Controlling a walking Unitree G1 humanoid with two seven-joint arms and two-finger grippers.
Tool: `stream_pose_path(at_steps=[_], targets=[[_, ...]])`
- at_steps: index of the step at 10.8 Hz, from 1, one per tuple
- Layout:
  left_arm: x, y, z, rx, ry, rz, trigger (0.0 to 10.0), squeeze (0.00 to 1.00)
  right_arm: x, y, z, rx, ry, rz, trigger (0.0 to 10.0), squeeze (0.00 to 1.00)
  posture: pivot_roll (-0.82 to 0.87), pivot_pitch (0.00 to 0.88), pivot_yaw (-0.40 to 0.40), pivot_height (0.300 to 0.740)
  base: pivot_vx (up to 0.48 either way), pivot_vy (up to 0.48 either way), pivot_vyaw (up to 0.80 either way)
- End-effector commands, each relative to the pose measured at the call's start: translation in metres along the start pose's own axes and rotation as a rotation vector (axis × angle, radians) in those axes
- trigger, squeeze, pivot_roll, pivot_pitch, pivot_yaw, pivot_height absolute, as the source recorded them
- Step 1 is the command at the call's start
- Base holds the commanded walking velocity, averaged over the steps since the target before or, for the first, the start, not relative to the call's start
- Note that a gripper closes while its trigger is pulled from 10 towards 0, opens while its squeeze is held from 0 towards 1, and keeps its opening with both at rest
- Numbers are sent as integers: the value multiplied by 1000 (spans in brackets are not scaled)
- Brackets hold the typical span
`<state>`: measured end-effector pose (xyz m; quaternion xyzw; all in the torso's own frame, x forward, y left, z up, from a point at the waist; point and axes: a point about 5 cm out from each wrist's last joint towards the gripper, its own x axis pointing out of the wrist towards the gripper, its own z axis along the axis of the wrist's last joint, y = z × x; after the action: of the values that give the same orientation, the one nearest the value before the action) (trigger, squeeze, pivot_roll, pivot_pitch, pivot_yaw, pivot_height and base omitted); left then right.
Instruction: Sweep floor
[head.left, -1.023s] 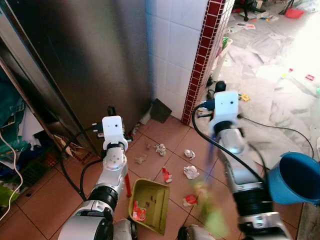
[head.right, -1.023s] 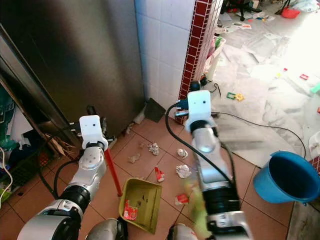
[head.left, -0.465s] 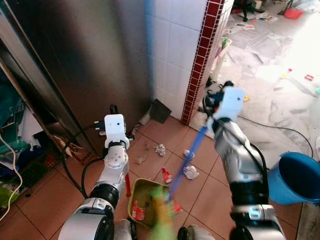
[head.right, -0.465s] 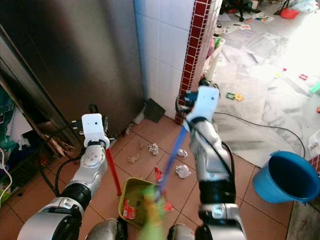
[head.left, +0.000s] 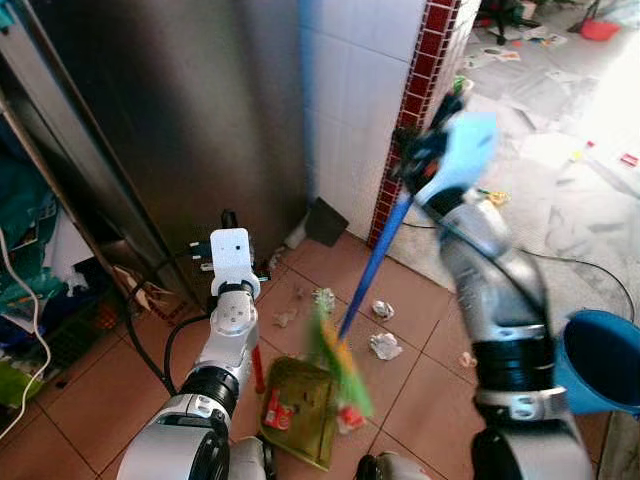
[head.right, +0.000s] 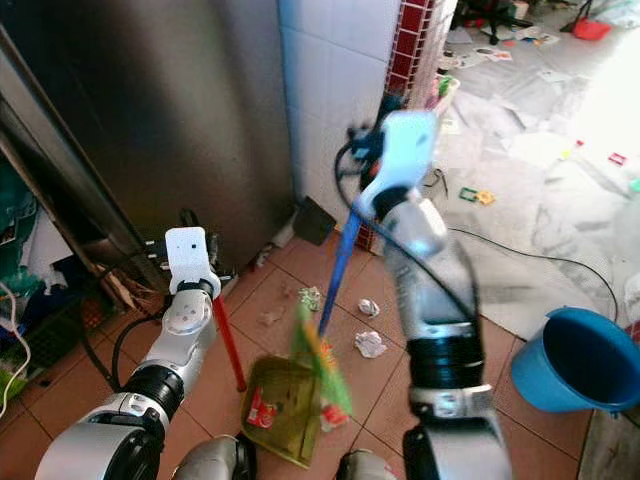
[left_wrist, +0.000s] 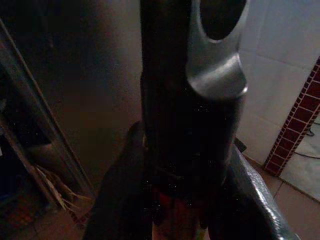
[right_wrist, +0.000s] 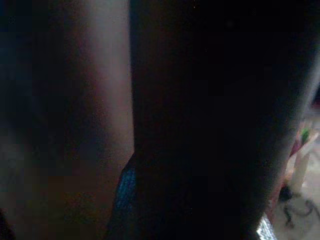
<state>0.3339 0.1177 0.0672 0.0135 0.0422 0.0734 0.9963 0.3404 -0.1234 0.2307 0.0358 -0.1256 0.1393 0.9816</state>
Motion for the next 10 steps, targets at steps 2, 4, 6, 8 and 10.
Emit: stream_pose_path(at_steps=[2,4,6,8,10], targets=[[-2,-1,-9,48,54,-27,10000,0,3,6,25,-55,-131,32,10000,0,-73,66,36,740,0,0,0],[-3,-8,-12,41,77,-95,10000,0,-4,-8,5,-297,-58,-86,10000,0,-70,65,35,740,0,0,0],[-4,-13,-15,18,114,-143,10000,0,-18,-25,-29,-330,107,-215,10000,0,-72,73,38,740,0,0,0],[-6,-21,-19,-54,169,-203,10000,0,-26,-23,-53,-271,216,-247,10000,0,-73,77,41,740,0,0,0],[-8,-29,-20,-97,194,-248,10000,0,-32,-22,-68,-248,296,-271,10000,0,-73,84,41,740,0,0,0]])
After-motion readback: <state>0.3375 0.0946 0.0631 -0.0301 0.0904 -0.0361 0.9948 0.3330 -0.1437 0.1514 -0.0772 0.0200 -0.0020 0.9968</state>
